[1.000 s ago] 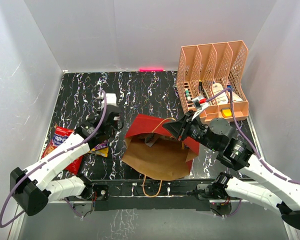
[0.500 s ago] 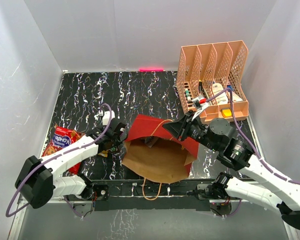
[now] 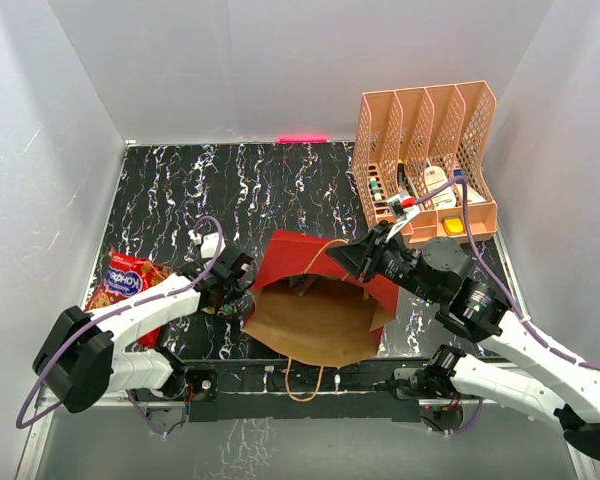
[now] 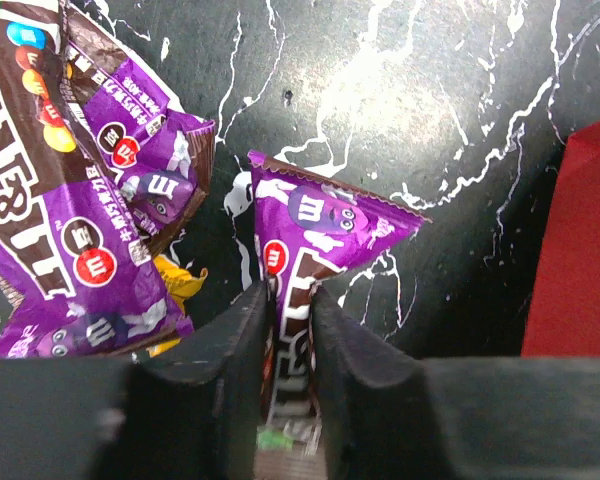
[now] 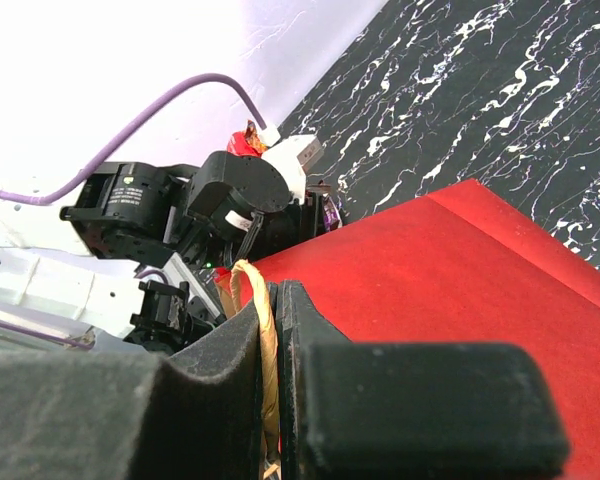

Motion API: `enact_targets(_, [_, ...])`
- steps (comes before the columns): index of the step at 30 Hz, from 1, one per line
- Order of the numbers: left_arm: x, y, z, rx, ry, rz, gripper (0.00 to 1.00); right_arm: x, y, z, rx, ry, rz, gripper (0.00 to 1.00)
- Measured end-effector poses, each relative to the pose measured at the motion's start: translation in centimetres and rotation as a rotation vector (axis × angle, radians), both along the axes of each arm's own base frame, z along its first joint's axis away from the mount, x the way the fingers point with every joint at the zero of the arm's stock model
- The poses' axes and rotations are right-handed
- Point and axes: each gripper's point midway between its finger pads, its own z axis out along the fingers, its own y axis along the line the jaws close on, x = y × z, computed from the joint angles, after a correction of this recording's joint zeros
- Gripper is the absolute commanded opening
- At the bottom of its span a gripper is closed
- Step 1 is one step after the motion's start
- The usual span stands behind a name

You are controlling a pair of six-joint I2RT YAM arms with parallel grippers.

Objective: Take the snacks out of the paper bag
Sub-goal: Place the snack at the center of the board.

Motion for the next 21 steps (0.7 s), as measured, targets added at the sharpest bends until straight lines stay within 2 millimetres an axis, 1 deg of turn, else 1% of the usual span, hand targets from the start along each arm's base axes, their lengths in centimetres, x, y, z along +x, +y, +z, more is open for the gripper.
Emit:
enact_targets(3, [-0.1,-0.1,0.8,-0.015,-0.004,-0.001,0.41,0.0,-0.1,0.1,0.002,-0.002,0.000,0.07])
enact_targets(4, [0.0,-0.3,1.5,-0.026,-0.015,-0.003,0.44,-0.1,-0.1,0.2,0.004,-0.003,0.000,0.07])
enact_targets(6, [0.5,-0.7,3.5,-0.058,-0.055,-0.011,0.45,-0.1,-0.2,0.3,0.007,-0.006,0.000,0.07])
enact_targets(8, [1.2,-1.2,6.1,-0.096,-0.107,-0.020,0.45,-0.2,-0.2,0.3,0.009,-0.007,0.000,0.07])
enact_targets(11, [2.1,-2.0,10.7,-0.151,-0.195,-0.053,0.46,-0.2,-0.2,0.3,0.008,-0.007,0.000,0.07])
enact_targets(13, [2.4,-2.6,14.1,-0.201,-0.260,-0.098,0.47,-0.2,-0.2,0.3,0.008,-0.007,0.000,0.07])
enact_targets(14, [2.4,-3.0,15.9,-0.232,-0.296,-0.127,0.50,-0.2,-0.2,0.3,0.009,-0.007,0.000,0.07])
enact_targets(16, [2.2,-3.9,19.0,-0.298,-0.358,-0.194,0.58,-0.2,-0.2,0.3,0.009,-0.007,0.000,0.07])
enact_targets(18, [1.4,-5.2,22.1,-0.392,-0.434,-0.292,0.63,-0.2,-0.2,0.3,0.009,-0.007,0.000,0.07])
enact_targets(20, [0.3,-6.8,25.0,-0.498,-0.504,-0.408,0.62,-0.2,-0.2,0.3,0.009,-0.007,0.000,0.07])
enact_targets(21, [-0.2,-7.6,26.0,-0.544,-0.530,-0.462,0.62,-0.2,-0.2,0.3,0.008,-0.007,0.000,0.07])
